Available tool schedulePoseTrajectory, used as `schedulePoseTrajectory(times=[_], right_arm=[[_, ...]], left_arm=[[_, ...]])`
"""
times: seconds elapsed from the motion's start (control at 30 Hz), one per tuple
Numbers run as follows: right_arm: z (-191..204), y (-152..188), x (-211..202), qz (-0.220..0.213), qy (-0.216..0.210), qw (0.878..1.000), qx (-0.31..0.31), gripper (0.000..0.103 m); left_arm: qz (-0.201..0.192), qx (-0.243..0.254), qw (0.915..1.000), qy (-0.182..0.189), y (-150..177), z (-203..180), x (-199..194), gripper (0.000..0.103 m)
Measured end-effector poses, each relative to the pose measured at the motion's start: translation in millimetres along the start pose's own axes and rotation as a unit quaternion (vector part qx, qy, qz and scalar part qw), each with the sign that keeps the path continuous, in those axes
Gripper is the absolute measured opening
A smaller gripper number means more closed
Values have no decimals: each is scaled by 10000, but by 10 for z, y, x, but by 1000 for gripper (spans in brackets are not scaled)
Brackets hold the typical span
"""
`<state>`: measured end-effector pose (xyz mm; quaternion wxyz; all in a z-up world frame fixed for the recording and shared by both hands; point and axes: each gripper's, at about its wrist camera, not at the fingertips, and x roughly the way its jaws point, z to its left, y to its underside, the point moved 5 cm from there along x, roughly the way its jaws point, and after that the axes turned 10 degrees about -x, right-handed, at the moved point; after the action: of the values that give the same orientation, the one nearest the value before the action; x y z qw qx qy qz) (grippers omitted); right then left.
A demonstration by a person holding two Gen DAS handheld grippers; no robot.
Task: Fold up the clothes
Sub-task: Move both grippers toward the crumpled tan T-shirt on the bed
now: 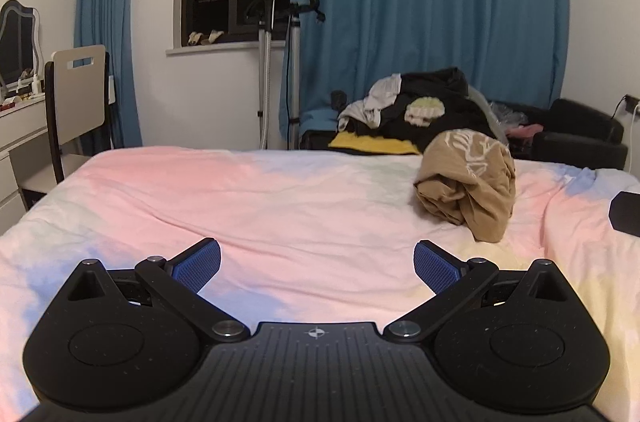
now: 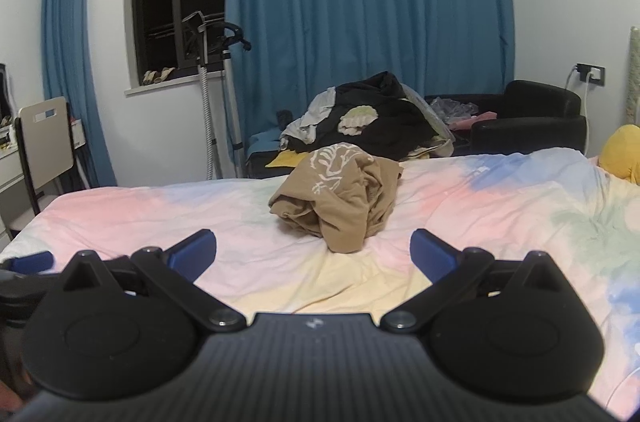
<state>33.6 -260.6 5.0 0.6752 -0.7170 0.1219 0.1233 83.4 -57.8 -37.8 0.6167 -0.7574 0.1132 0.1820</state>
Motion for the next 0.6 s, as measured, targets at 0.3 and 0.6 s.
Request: schedulePoseTrajectory(times=[0.3, 0.6], right_arm=[[-178, 94, 51, 45, 674, 9968, 419, 103], [-257, 264, 250, 118, 932, 9915, 899, 103]], left_arm=[[168, -196, 9987, -433, 307, -622, 261, 103], [84, -425, 9924, -1155, 425, -556, 360, 103]])
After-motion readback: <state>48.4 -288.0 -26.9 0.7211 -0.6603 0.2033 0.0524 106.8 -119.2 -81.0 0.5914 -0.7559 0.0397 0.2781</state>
